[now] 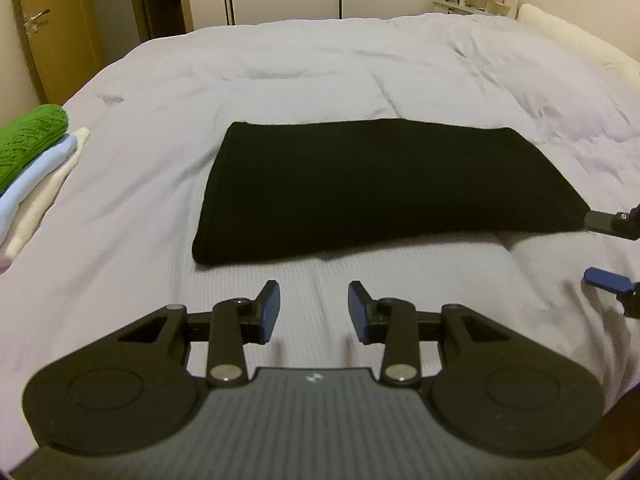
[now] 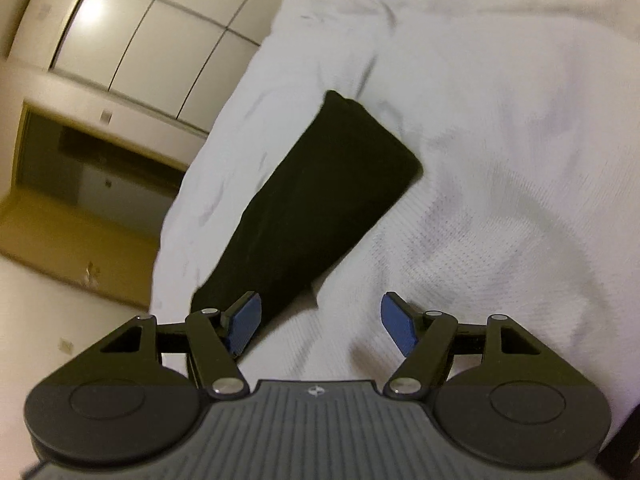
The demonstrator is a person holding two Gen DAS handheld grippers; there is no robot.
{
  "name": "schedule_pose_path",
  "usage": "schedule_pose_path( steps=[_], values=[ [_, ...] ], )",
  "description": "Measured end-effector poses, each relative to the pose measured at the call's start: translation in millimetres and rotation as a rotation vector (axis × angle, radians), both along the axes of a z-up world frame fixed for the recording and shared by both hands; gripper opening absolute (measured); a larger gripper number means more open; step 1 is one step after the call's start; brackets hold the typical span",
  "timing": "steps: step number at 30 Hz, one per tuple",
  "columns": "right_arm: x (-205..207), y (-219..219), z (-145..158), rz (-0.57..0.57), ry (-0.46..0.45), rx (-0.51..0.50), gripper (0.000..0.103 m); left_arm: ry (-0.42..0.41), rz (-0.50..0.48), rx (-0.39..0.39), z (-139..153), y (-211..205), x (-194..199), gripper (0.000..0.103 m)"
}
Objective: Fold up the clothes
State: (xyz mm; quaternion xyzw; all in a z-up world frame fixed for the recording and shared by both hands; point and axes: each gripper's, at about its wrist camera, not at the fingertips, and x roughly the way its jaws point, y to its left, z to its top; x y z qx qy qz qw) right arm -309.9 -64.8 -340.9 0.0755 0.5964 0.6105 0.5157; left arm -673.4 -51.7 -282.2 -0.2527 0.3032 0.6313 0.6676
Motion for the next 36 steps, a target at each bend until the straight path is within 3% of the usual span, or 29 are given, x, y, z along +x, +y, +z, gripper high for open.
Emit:
schedule_pose_path(
  steps=[5, 10, 19, 24, 26, 28, 31, 34, 36],
  values=[
    [2, 15, -16, -0.039, 0.032, -0.043, 0.068, -0.01, -0.007, 0.007, -3, 17, -2, 0.033],
    [5, 23, -21, -0.1, 0.054, -0.015, 0.061, -0.013, -0.042, 0.044, -1, 31, -1, 0.033],
    [5, 46, -34, -0.126, 0.038, -0.036, 0.055, -0.054, -0.07, 0.047, -10, 64, 0, 0.033],
    [3, 60, -39, -0.16, 0.042, -0.032, 0.052, -0.115, -0.148, 0.042, -15, 83, 9, 0.033],
    [2, 66, -41, -0.172, 0.036, -0.031, 0.051, -0.103, -0.177, 0.042, -21, 89, 15, 0.033],
    [0, 72, -41, -0.18, 0.025, -0.029, 0.05, -0.09, -0.205, 0.046, -28, 94, 19, 0.034],
    [-1, 76, -42, -0.176, -0.008, -0.029, 0.04, -0.06, -0.245, 0.018, -41, 101, 22, 0.035],
    [-3, 78, -36, -0.157, -0.073, -0.017, 0.028, -0.071, -0.268, 0.004, -42, 105, 19, 0.035],
    [-10, 82, -25, -0.127, -0.172, 0.001, 0.025, -0.106, -0.268, -0.014, -42, 107, 13, 0.035]
  ],
)
